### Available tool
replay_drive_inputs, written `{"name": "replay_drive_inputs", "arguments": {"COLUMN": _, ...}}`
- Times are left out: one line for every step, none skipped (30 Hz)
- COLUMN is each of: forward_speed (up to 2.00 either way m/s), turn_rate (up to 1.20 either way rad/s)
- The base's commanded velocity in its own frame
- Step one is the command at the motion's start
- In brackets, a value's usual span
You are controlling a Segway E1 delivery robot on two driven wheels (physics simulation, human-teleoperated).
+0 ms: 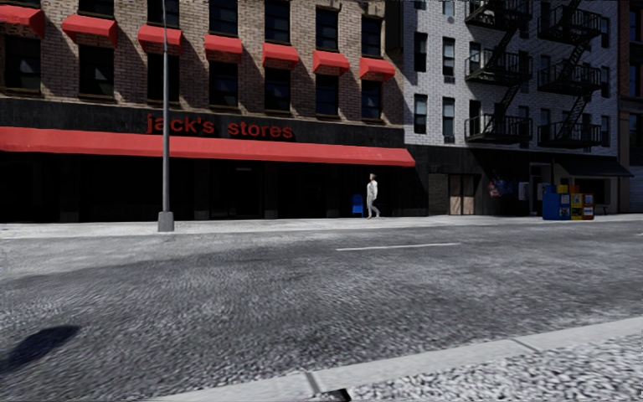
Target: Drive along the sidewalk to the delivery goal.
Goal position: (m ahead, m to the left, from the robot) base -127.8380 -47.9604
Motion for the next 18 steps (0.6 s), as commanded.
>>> {"name": "replay_drive_inputs", "arguments": {"forward_speed": 0.0, "turn_rate": 0.51}}
{"name": "replay_drive_inputs", "arguments": {"forward_speed": 0.0, "turn_rate": 0.51}}
{"name": "replay_drive_inputs", "arguments": {"forward_speed": 0.0, "turn_rate": 0.51}}
{"name": "replay_drive_inputs", "arguments": {"forward_speed": 0.0, "turn_rate": 0.51}}
{"name": "replay_drive_inputs", "arguments": {"forward_speed": 0.0, "turn_rate": 0.51}}
{"name": "replay_drive_inputs", "arguments": {"forward_speed": 0.0, "turn_rate": 0.51}}
{"name": "replay_drive_inputs", "arguments": {"forward_speed": 0.0, "turn_rate": 0.51}}
{"name": "replay_drive_inputs", "arguments": {"forward_speed": 0.0, "turn_rate": 0.51}}
{"name": "replay_drive_inputs", "arguments": {"forward_speed": 0.0, "turn_rate": 0.51}}
{"name": "replay_drive_inputs", "arguments": {"forward_speed": 0.0, "turn_rate": 0.51}}
{"name": "replay_drive_inputs", "arguments": {"forward_speed": 0.0, "turn_rate": 0.51}}
{"name": "replay_drive_inputs", "arguments": {"forward_speed": 0.0, "turn_rate": 0.51}}
{"name": "replay_drive_inputs", "arguments": {"forward_speed": 0.0, "turn_rate": 0.51}}
{"name": "replay_drive_inputs", "arguments": {"forward_speed": 0.0, "turn_rate": 0.51}}
{"name": "replay_drive_inputs", "arguments": {"forward_speed": 0.0, "turn_rate": 0.51}}
{"name": "replay_drive_inputs", "arguments": {"forward_speed": 0.0, "turn_rate": 0.51}}
{"name": "replay_drive_inputs", "arguments": {"forward_speed": 0.0, "turn_rate": 0.51}}
{"name": "replay_drive_inputs", "arguments": {"forward_speed": 0.0, "turn_rate": 0.6}}
